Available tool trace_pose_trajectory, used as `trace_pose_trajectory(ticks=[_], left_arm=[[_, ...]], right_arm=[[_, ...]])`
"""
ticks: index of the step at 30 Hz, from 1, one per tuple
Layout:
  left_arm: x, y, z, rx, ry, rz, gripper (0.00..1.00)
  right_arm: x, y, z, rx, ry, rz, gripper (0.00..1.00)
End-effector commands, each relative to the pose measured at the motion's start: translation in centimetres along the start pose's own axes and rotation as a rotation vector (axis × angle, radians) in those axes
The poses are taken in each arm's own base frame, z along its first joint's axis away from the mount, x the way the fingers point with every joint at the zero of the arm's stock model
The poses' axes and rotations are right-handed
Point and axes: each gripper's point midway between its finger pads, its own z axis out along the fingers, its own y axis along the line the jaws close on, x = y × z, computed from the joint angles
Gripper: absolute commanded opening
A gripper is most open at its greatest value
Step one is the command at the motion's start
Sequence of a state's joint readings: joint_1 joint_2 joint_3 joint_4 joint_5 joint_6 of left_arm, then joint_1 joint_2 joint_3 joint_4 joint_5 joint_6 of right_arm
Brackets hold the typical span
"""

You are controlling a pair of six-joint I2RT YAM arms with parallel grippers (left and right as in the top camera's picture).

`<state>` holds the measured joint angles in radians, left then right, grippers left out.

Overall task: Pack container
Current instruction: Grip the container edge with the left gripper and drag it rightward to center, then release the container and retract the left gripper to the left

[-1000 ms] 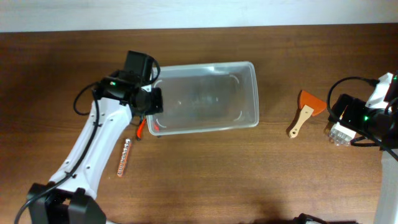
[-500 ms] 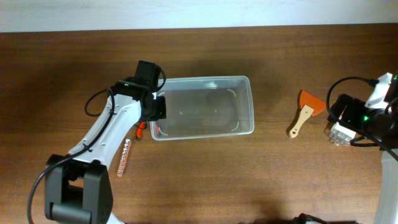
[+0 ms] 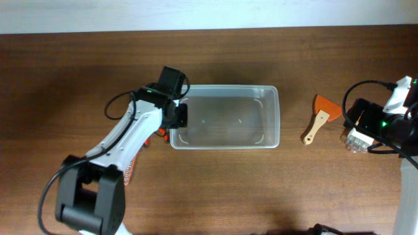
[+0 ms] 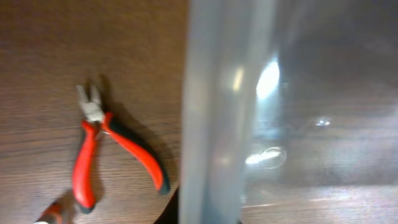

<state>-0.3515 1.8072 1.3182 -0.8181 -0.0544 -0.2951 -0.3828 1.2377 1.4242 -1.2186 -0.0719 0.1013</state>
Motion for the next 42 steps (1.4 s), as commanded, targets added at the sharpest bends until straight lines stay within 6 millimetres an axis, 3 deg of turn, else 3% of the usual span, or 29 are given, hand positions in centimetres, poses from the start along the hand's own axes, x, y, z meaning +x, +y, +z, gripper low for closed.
trace_pose_trajectory(ticks=[1, 11, 18, 23, 26, 29, 34, 38, 42], left_arm=[[0.6, 0.5, 1.9, -0.02, 0.048, -0.009, 0.01], [0.5, 3.4, 2.8, -0.069, 0.068, -0.067, 0.02], [0.4, 3.9, 2.8, -0.072, 0.071, -0.08, 0.02], [0.4, 3.9, 2.8, -0.072, 0.071, -0.08, 0.15], [0.4, 3.9, 2.8, -0.072, 0.071, -0.08, 0.16], [0.4, 3.9, 2.8, -0.072, 0.071, -0.08, 0.35], [0.4, 3.9, 2.8, -0.072, 0.071, -0.08, 0.51], [0.3, 4.0, 2.7, -0.075, 0.065, -0.08, 0.55], [-1.3, 4.0, 1.8, -0.082, 0.023, -0.051, 0.56]], right_arm=[[-0.5, 0.1, -0.9, -0.007, -0.033, 0.001, 0.99], [-0.6, 0.1, -0.9, -0.008, -0.034, 0.001, 0.99], [-0.6, 0.1, -0.9, -0.008, -0.034, 0.001, 0.99], [-0.6, 0.1, -0.9, -0.008, -0.034, 0.001, 0.99], [-0.6, 0.1, -0.9, -0.008, -0.034, 0.001, 0.99], [-0.6, 0.1, -0.9, -0.008, -0.034, 0.001, 0.99], [-0.6, 0.1, -0.9, -0.008, -0.034, 0.001, 0.99], [-0.6, 0.1, -0.9, -0.007, -0.033, 0.001, 0.99], [-0.6, 0.1, -0.9, -0.007, -0.033, 0.001, 0.99]])
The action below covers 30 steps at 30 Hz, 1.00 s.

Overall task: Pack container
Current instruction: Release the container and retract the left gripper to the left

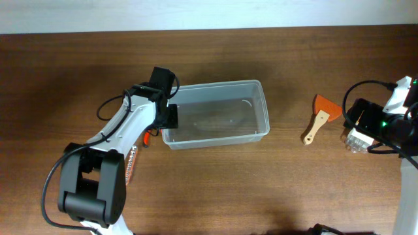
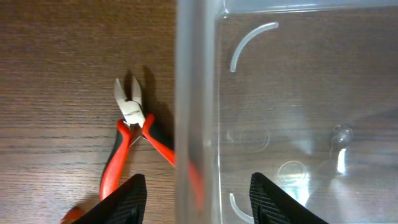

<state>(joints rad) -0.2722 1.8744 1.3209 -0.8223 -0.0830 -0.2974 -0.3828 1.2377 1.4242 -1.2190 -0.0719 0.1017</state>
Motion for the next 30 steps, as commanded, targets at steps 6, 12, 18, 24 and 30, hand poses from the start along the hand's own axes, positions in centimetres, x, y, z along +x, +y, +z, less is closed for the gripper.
trace_pose_trajectory(ticks=[6, 12, 18, 24, 30], left_arm=[[-5.6, -0.6, -4.9, 0.013, -0.152, 0.086, 0.6], [-7.7, 0.6, -12.1, -0.02, -0.233, 0.083, 0.68], [-6.7, 7.5, -18.3, -0.093, -0.296, -0.127, 0.69], [-4.4, 14.8, -23.5, -0.148, -0.383, -0.29, 0.7], [-3.1, 16.4, -24.9, -0.156, -0.399, -0.318, 0.69]], right_arm=[[-0.6, 0.1, -0.9, -0.008, -0.034, 0.001, 0.99], [-0.5, 0.1, -0.9, -0.008, -0.031, -0.001, 0.99], [1.2, 1.0, -1.8, -0.059, 0.026, -0.063, 0.99], [5.1, -0.4, -6.7, 0.031, 0.101, 0.104, 0.99], [9.1, -0.9, -10.5, 0.062, 0.071, 0.326, 0.99]])
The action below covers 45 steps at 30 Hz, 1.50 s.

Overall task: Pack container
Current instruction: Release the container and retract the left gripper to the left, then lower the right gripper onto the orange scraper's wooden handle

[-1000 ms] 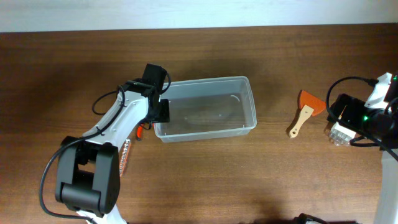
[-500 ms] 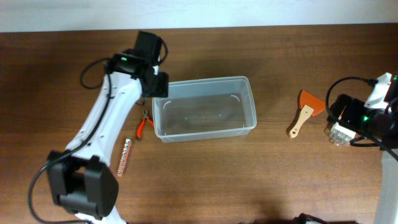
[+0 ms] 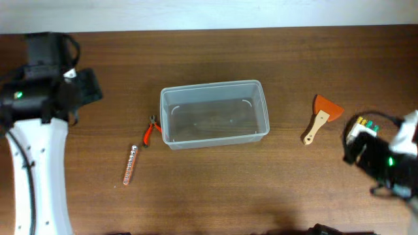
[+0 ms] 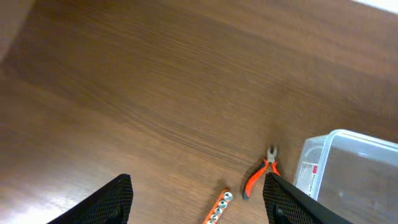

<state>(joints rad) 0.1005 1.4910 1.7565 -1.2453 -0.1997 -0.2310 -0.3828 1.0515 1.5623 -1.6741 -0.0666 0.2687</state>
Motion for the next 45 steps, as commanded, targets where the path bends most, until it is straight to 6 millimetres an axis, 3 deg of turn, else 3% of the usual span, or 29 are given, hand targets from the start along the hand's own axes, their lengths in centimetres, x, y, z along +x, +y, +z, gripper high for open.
trace_pose_trajectory(ticks=[1, 6, 11, 16, 19, 24, 31, 35, 45], left_arm=[[0.0, -0.5, -0.3, 0.024, -0.001, 0.04, 0.69], [1.4, -3.0, 0.3, 0.101, 0.036, 0.148, 0.7], [2.2, -4.2, 1.3, 0.119, 0.041, 0.189, 0.7], [2.7, -4.2, 2.0, 0.115, 0.053, 0.191, 0.69], [2.7, -4.2, 2.0, 0.115, 0.056, 0.191, 0.69], [2.8, -4.2, 2.0, 0.114, 0.058, 0.203, 0.69], [3.0, -4.0, 2.0, 0.108, 0.067, 0.205, 0.73], [3.1, -4.0, 2.0, 0.108, 0.069, 0.205, 0.82], [3.0, -4.0, 2.0, 0.108, 0.068, 0.204, 0.82]], right_arm=[[1.1, -0.6, -1.7, 0.001, -0.065, 0.159, 0.99], [2.7, -1.3, -1.1, 0.012, -0.068, 0.234, 0.99], [0.5, -1.0, 2.0, 0.047, 0.021, 0.169, 0.99], [-4.0, -0.1, 7.7, 0.083, 0.121, 0.159, 0.99], [-5.5, 0.8, 11.9, 0.088, 0.207, 0.147, 0.99], [-5.5, 3.6, 19.3, 0.116, 0.359, 0.028, 0.99], [-4.4, 5.9, 26.3, 0.145, 0.45, -0.085, 0.99], [-4.1, 5.8, 28.1, 0.154, 0.474, -0.089, 0.99], [-4.8, 5.2, 28.4, 0.158, 0.452, -0.09, 0.99]])
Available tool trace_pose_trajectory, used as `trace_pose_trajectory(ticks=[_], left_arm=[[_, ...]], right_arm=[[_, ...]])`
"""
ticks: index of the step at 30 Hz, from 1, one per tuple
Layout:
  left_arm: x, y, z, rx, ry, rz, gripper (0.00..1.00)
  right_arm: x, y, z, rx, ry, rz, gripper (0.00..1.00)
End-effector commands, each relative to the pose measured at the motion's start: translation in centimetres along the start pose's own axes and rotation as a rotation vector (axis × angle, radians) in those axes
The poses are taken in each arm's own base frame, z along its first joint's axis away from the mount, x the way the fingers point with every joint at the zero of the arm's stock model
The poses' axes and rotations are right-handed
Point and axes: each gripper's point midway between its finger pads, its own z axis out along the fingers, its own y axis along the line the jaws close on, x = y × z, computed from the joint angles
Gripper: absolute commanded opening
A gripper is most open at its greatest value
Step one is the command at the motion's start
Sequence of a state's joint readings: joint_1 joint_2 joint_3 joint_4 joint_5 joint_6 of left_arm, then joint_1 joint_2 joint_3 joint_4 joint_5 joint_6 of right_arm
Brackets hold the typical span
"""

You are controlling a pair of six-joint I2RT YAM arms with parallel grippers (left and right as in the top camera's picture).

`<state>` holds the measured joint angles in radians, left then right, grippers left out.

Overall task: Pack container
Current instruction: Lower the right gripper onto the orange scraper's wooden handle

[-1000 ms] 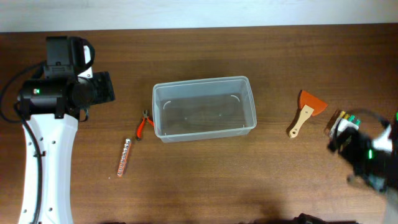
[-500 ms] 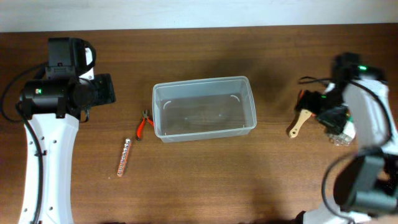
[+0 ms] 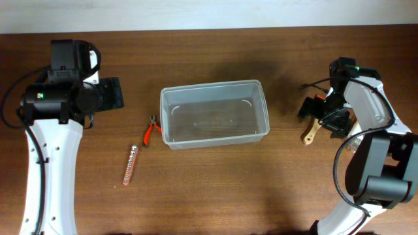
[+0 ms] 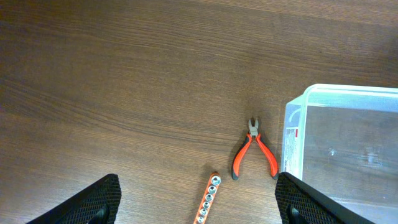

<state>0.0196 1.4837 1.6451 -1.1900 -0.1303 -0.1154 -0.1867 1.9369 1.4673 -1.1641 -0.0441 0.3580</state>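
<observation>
The clear plastic container (image 3: 212,85) stands empty at the table's centre, and its left end (image 4: 297,134) shows in the left wrist view. Red-handled pliers (image 3: 151,130) (image 4: 254,155) lie just left of it. An orange socket rail (image 3: 130,165) (image 4: 208,199) lies further left and nearer the front. My left gripper (image 3: 112,93) (image 4: 196,186) hangs open, high over the table left of the pliers, holding nothing. My right gripper (image 3: 323,109) is down on the scraper; only the wooden handle (image 3: 309,134) shows, and the jaws are hidden.
The right arm's cable (image 3: 320,83) loops above the scraper. Bare wooden table (image 4: 124,74) lies around the tools on the left and between container and scraper.
My right gripper has moved from the table's lower right corner onto the scraper, covering its orange blade. The left gripper has shifted a little rightward and stays open. Container and tools have not moved.
My left gripper was at the container's left wall. The container then stood further left, over part of the pliers, with the fingers open around its wall. Then the left arm was raised at the far left. Now the right gripper is on the scraper.
</observation>
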Motion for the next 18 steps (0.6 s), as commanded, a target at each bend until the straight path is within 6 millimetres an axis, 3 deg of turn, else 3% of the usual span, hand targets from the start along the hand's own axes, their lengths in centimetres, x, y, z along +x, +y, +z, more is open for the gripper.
trace_pose_trajectory(ticks=[1, 18], left_arm=[[0.4, -0.1, 0.2, 0.005, 0.013, 0.013, 0.82], [0.4, -0.1, 0.2, 0.005, 0.014, 0.013, 0.82]], right_arm=[[-0.3, -0.7, 0.3, 0.028, -0.013, 0.003, 0.99], [-0.3, -3.1, 3.1, 0.049, -0.021, 0.099, 0.99]])
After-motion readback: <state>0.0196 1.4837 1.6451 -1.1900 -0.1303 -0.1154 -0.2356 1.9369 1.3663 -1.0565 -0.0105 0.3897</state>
